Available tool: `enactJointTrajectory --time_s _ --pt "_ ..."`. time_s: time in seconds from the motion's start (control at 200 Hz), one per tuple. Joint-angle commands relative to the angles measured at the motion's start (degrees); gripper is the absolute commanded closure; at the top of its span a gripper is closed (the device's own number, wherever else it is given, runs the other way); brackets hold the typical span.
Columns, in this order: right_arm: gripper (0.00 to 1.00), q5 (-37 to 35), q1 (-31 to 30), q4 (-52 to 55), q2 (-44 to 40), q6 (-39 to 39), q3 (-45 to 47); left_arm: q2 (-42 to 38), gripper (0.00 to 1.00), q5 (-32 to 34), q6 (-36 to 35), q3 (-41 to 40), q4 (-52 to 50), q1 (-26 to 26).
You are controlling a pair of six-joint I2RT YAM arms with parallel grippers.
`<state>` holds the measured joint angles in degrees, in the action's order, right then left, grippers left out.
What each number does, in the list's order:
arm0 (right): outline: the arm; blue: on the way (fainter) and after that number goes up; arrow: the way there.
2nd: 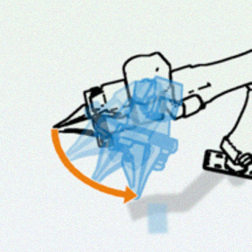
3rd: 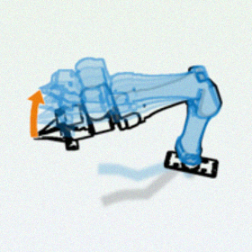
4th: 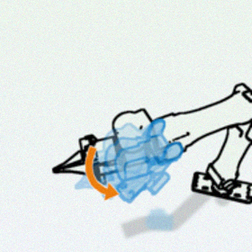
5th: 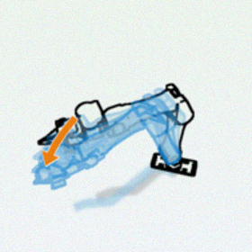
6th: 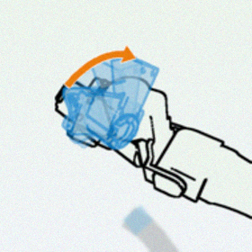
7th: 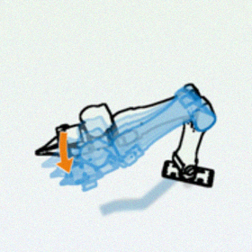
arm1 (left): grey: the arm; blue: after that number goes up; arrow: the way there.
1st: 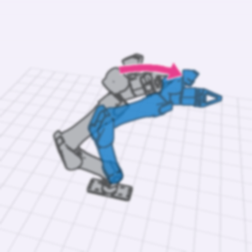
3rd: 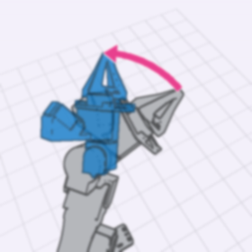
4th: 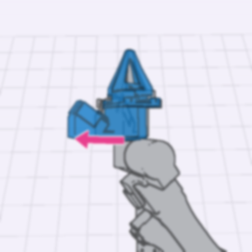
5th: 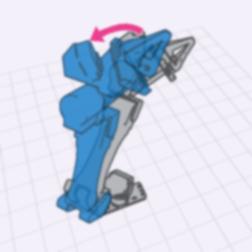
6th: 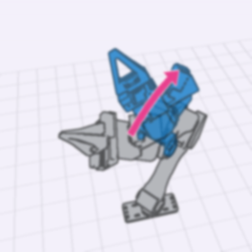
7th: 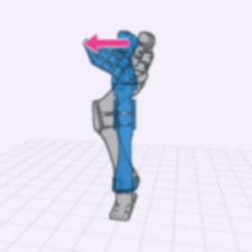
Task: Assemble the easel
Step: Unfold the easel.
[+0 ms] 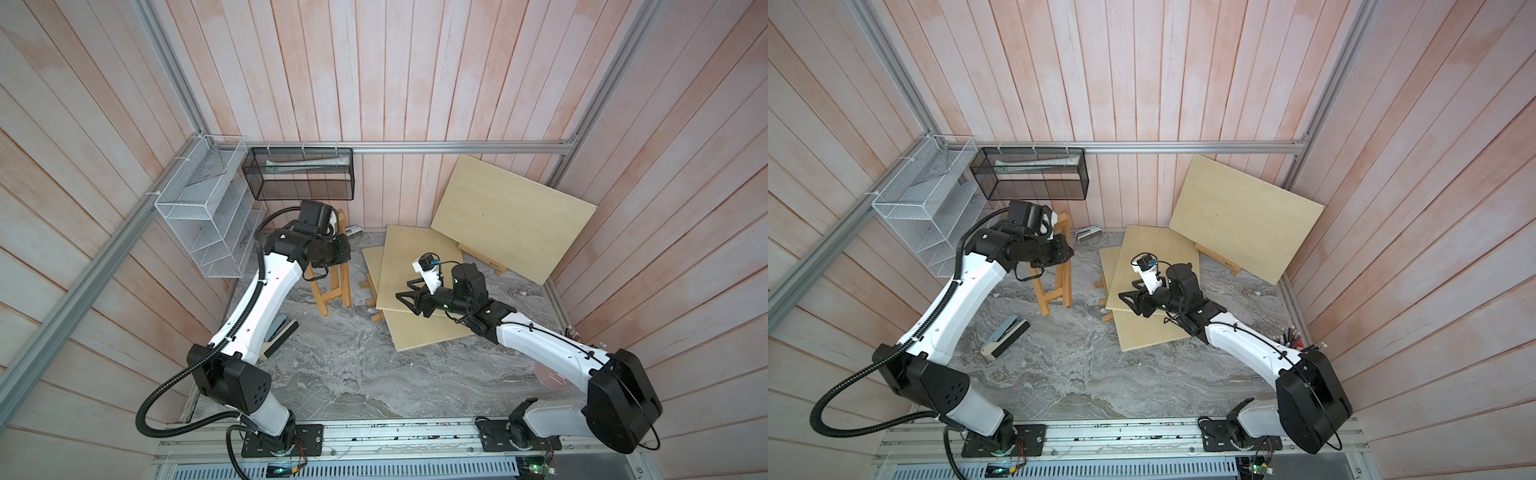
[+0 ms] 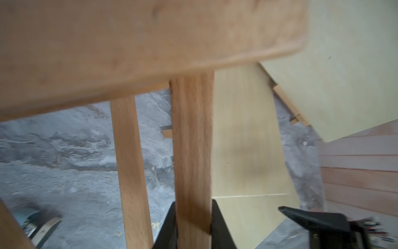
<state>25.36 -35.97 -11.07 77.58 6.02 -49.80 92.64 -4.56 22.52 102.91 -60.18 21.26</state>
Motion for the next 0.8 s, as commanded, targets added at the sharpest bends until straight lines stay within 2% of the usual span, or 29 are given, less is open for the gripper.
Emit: enactJointTrajectory --time_s 0.0,0.165,0.27,0.41,0.605,0.795 --pt "0.38 -0.34 -0.38 -1.37 0.79 0.39 -2.5 -1.28 1.0 11.85 -8.51 3.69 -6.86 3.84" --pt "0.38 1.79 1.46 -3.1 2.59 4.24 -6.71 -7.5 1.0 3.66 -11.54 -0.5 -1.18 6.24" --pt "0.38 9.62 5.31 -8.77 4.24 12.53 -7.78 -11.61 1.0 -3.45 -11.57 -4.48 3.78 6.68" --pt "0.37 18.6 7.84 -23.16 6.13 23.63 -7.06 -16.24 1.0 -9.4 -12.78 -10.23 9.56 7.66" --pt "0.37 26.72 7.6 -39.31 11.78 36.95 -9.75 -18.68 1.0 -11.94 -14.19 -13.63 12.9 9.38" --pt "0.37 27.71 6.35 -44.2 16.83 41.9 -13.56 -20.02 1.0 -13.76 -14.82 -15.48 15.56 10.55"
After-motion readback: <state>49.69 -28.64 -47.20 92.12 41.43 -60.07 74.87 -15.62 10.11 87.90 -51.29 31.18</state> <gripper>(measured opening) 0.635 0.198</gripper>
